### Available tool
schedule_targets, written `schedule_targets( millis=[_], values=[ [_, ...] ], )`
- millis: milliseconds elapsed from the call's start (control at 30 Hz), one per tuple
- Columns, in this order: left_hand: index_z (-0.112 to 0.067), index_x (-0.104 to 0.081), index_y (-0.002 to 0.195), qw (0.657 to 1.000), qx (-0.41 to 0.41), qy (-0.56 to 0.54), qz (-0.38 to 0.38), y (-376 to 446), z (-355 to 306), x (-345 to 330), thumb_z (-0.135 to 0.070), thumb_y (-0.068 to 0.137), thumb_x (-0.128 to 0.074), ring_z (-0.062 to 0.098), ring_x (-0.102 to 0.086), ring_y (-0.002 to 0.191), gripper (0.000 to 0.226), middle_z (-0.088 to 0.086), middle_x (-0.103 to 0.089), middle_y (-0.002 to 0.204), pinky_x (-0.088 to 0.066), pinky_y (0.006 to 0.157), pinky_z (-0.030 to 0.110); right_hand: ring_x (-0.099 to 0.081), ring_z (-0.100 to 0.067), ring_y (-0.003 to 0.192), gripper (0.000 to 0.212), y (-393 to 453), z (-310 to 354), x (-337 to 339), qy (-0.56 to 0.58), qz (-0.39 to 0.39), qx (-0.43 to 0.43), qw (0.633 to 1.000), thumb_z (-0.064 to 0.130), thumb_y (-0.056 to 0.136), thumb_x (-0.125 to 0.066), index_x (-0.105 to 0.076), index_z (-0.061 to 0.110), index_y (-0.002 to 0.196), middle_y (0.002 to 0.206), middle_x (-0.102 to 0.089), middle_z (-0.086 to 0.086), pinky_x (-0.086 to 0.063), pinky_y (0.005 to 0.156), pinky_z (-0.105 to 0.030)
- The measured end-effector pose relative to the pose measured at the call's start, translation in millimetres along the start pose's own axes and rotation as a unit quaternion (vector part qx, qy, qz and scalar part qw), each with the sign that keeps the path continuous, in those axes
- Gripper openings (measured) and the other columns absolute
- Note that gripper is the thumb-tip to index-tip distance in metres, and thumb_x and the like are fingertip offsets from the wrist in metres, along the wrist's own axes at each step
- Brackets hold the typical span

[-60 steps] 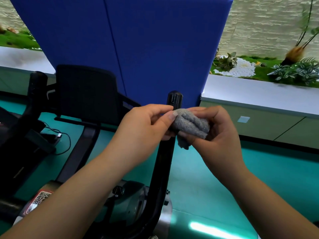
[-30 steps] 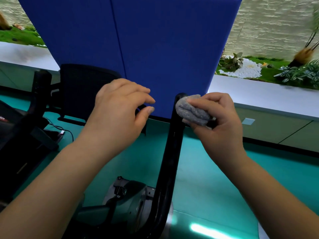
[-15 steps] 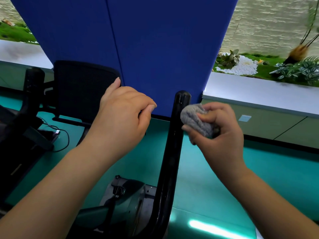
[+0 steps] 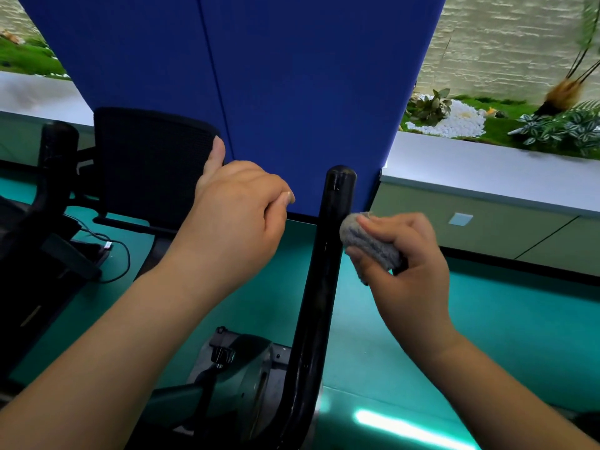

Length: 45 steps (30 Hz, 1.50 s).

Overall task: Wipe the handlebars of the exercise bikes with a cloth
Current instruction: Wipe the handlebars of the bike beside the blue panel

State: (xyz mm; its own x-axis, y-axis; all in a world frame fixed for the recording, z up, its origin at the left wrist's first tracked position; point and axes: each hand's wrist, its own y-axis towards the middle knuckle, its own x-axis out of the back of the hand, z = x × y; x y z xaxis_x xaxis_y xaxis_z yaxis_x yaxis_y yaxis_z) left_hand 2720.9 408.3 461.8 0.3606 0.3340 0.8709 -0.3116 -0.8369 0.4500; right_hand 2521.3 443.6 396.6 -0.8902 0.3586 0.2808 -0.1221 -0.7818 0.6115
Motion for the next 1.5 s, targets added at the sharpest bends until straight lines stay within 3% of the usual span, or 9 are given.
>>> schedule_targets(
  millis=[267, 467, 600, 733, 900, 1133, 1267, 1400, 1500],
  values=[
    [-0.017, -0.069, 0.085, 1.0, 0.004, -0.008, 0.001, -1.8, -2.5, 1.0, -0.024, 0.092, -0.041, 0.013, -0.056, 0.09, 0.03, -0.008, -0.065, 0.081, 0.014, 0.114, 0.022, -0.059, -0.012, 0.098, 0.031, 34.2, 6.2, -2.2, -0.006, -0.035, 0.031, 0.999, 0.007, 0.072, -0.08, -0.064, 0.013, 0.097, 0.099, -0.059, -0.012, -0.046, 0.09, -0.021],
    [-0.018, -0.069, 0.087, 1.0, -0.015, -0.022, 0.003, -3.0, -0.9, 3.0, -0.028, 0.091, -0.039, 0.013, -0.055, 0.097, 0.032, -0.008, -0.067, 0.089, 0.013, 0.113, 0.019, -0.057, -0.014, 0.097, 0.028, -0.9, 5.3, -1.4, -0.029, 0.017, 0.029, 0.999, 0.01, 0.069, -0.079, -0.069, 0.01, 0.095, 0.1, -0.055, -0.012, -0.043, 0.084, -0.012],
    [-0.024, -0.069, 0.104, 0.999, -0.025, -0.015, 0.022, -6.7, 2.3, 7.7, -0.037, 0.091, -0.044, 0.013, -0.048, 0.12, 0.032, -0.007, -0.064, 0.118, 0.009, 0.114, 0.025, -0.055, -0.011, 0.098, 0.028, 48.7, 11.8, -3.0, -0.048, -0.005, 0.045, 0.998, 0.009, 0.071, -0.08, -0.069, 0.008, 0.096, 0.101, -0.053, -0.007, -0.044, 0.09, -0.016],
    [-0.025, -0.056, 0.132, 0.999, -0.02, 0.001, 0.031, -15.4, 6.2, 9.6, -0.041, 0.092, -0.045, 0.019, -0.029, 0.14, 0.044, 0.0, -0.043, 0.145, 0.001, 0.115, 0.034, -0.055, -0.01, 0.102, 0.03, 58.4, 11.7, -6.2, -0.05, -0.01, 0.051, 0.997, 0.009, 0.072, -0.08, -0.069, 0.011, 0.1, 0.104, -0.052, -0.007, -0.046, 0.092, -0.02],
    [-0.023, -0.051, 0.137, 0.999, -0.028, -0.009, 0.031, -17.0, 7.2, 10.3, -0.033, 0.09, -0.056, 0.018, -0.026, 0.141, 0.048, -0.003, -0.048, 0.141, 0.002, 0.114, 0.033, -0.053, -0.012, 0.099, 0.025, 0.6, 6.4, -6.1, -0.062, 0.034, 0.083, 0.994, 0.009, 0.071, -0.079, -0.072, 0.01, 0.095, 0.103, -0.051, -0.008, -0.045, 0.088, -0.022],
    [-0.022, -0.053, 0.136, 0.999, -0.026, -0.025, 0.024, -16.5, 7.1, 9.6, -0.031, 0.09, -0.058, 0.017, -0.026, 0.141, 0.047, -0.004, -0.051, 0.138, 0.002, 0.115, 0.032, -0.055, -0.016, 0.104, 0.023, 48.7, 16.9, -13.0, -0.064, 0.052, 0.137, 0.987, 0.006, 0.073, -0.08, -0.073, 0.007, 0.095, 0.104, -0.056, -0.011, -0.046, 0.091, -0.022],
    [-0.023, -0.052, 0.136, 0.999, -0.023, -0.036, 0.025, -17.2, 6.7, 8.5, -0.033, 0.09, -0.057, 0.014, -0.025, 0.141, 0.047, -0.006, -0.05, 0.139, 0.004, 0.115, 0.028, -0.058, -0.027, 0.103, 0.021, 21.9, 10.1, -12.3, -0.072, 0.074, 0.137, 0.985, 0.009, 0.075, -0.079, -0.074, 0.01, 0.095, 0.106, -0.058, -0.009, -0.049, 0.087, -0.04],
    [-0.024, -0.052, 0.136, 0.999, -0.018, -0.037, 0.03, -16.5, 5.5, 10.3, -0.036, 0.088, -0.052, 0.013, -0.024, 0.141, 0.049, -0.007, -0.048, 0.14, 0.004, 0.115, 0.03, -0.06, -0.028, 0.101, 0.019, 11.3, 12.3, -10.7, -0.085, 0.116, 0.167, 0.975, 0.008, 0.077, -0.077, -0.075, 0.01, 0.095, 0.108, -0.06, -0.008, -0.05, 0.085, -0.042],
    [-0.024, -0.051, 0.136, 0.999, -0.016, -0.04, 0.032, -16.0, 4.7, 11.5, -0.035, 0.09, -0.054, 0.013, -0.023, 0.142, 0.047, -0.007, -0.048, 0.141, 0.006, 0.114, 0.028, -0.06, -0.028, 0.1, 0.019, 48.8, 16.9, -14.1, -0.089, 0.096, 0.175, 0.976, 0.013, 0.078, -0.075, -0.074, 0.012, 0.097, 0.106, -0.061, -0.006, -0.05, 0.083, -0.044]
  ],
)
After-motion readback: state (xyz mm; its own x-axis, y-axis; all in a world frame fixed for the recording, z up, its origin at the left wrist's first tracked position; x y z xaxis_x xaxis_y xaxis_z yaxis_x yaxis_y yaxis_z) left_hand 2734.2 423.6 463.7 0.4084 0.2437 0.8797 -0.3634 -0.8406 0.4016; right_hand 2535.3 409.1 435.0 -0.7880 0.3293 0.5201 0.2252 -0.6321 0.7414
